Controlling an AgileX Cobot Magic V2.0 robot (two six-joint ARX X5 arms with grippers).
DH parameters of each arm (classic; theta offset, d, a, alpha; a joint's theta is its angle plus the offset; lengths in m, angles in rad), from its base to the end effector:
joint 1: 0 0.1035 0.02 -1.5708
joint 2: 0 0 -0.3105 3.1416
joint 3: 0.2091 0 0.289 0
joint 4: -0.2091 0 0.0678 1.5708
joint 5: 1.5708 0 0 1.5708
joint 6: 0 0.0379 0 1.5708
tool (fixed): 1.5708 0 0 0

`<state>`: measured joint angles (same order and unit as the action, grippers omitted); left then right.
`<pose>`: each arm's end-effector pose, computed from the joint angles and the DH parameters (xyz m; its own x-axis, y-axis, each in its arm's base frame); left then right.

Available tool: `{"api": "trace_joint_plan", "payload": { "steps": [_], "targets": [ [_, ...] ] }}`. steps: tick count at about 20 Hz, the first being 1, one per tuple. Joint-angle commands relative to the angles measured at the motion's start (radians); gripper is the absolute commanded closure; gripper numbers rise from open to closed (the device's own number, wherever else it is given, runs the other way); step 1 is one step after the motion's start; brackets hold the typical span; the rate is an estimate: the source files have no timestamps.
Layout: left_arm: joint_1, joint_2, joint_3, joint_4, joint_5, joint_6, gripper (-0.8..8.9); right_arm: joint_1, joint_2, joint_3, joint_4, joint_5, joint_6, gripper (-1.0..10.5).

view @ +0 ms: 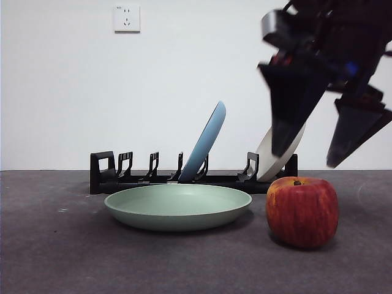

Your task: Take the green plate from the plate rack,put the plate on the table,take the apple from the table,put the apple in the plate

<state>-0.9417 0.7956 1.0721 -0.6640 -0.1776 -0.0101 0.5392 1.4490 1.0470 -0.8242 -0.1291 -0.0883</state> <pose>0.0970 -0.1219 0.4205 0.6791 -0.6329 -0.3719 0.6973 0.7145 0.0574 0.2562 0.1590 0.2571 0.2214 0.2825 -0.9334 -0.6156 0.7828 0.0909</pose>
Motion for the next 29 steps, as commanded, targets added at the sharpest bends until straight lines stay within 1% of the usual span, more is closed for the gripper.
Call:
{"api": "trace_joint_plan", "payload": {
  "steps": [1, 3, 9, 10, 12, 13, 15, 18, 22, 25, 27, 29],
  "targets": [
    [-0.001, -0.001, -0.003, 0.001, 0.01, -0.018, 4.36, 0.023, 0.054, 0.002, 0.019, 0.032, 0.028, 2.7],
    [-0.001, -0.001, -0.003, 0.004, 0.03, -0.024, 4.36, 0.027, 0.097, 0.001, 0.035, 0.032, 0.037, 2.7],
    [-0.001, -0.001, -0.003, 0.004, 0.028, -0.024, 4.36, 0.027, 0.189, 0.001, 0.048, 0.032, 0.039, 2.9],
    [-0.001, -0.001, -0.003, 0.004, 0.028, -0.024, 4.36, 0.027, 0.196, 0.001, 0.048, 0.032, 0.039, 3.3],
    [-0.001, -0.001, -0.003, 0.004, 0.025, -0.024, 4.36, 0.027, 0.202, 0.001, 0.048, 0.031, 0.046, 4.5],
    [-0.001, -0.001, -0.003, 0.004, 0.025, -0.024, 4.36, 0.027, 0.202, 0.001, 0.048, 0.027, 0.047, 5.0],
    [-0.001, -0.001, -0.003, 0.004, 0.024, -0.023, 4.36, 0.027, 0.202, 0.001, 0.041, 0.026, 0.047, 7.1],
    [-0.001, -0.001, -0.003, 0.004, 0.023, -0.02, 4.36, 0.027, 0.202, 0.001, 0.027, 0.023, 0.046, 9.6],
    [-0.001, -0.001, -0.003, 0.003, 0.023, -0.015, 4.36, 0.027, 0.179, 0.002, 0.021, 0.027, 0.061, 9.6],
    [-0.001, -0.001, -0.002, 0.004, 0.023, -0.016, 4.36, 0.027, 0.089, 0.008, 0.016, 0.034, 0.074, 9.6],
    [-0.001, 0.0, -0.003, 0.004, 0.023, -0.016, 4.36, 0.028, 0.046, 0.045, 0.016, 0.035, 0.076, 9.6],
    [-0.001, 0.0, -0.003, 0.003, 0.023, -0.016, 4.36, 0.041, 0.043, 0.109, 0.017, 0.035, 0.075, 9.6]
  ]
}}
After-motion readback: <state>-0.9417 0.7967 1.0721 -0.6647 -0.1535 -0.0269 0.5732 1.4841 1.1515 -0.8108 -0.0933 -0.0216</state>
